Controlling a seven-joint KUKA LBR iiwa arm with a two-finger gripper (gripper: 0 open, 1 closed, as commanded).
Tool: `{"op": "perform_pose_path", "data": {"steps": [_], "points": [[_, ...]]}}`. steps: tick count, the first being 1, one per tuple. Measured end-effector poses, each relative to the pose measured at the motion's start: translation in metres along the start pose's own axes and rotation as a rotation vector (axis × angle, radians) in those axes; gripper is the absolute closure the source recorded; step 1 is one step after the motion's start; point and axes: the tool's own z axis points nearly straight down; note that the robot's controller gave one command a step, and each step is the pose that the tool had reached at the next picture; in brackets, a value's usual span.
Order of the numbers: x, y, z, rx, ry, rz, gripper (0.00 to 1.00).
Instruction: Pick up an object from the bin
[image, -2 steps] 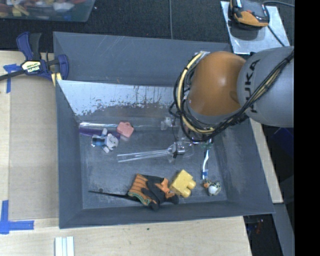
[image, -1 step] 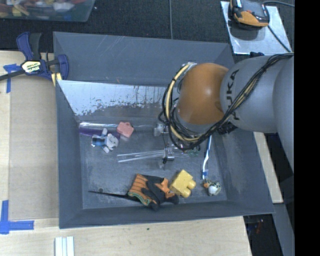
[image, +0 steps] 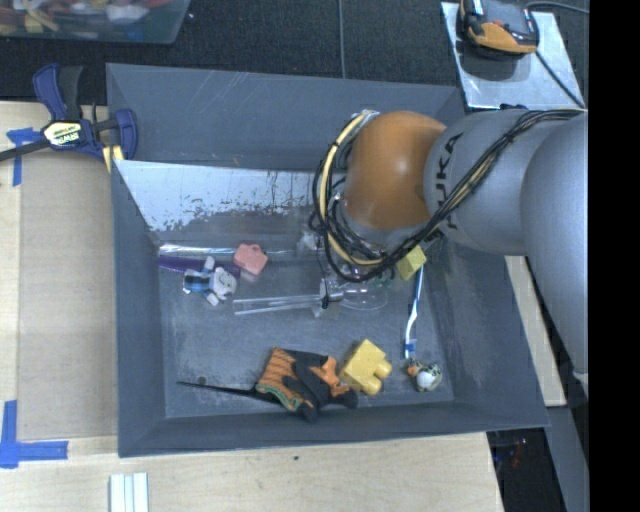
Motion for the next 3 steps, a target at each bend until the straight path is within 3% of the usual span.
{"op": "perform_pose_path", "data": {"steps": [1, 3], "points": [[0.0291, 0.0046, -0.0078, -0.002, 0.016, 0.122, 1.0], [0.0289, 0.0044, -0.0082, -0.002, 0.016, 0.122, 1.0]]}}
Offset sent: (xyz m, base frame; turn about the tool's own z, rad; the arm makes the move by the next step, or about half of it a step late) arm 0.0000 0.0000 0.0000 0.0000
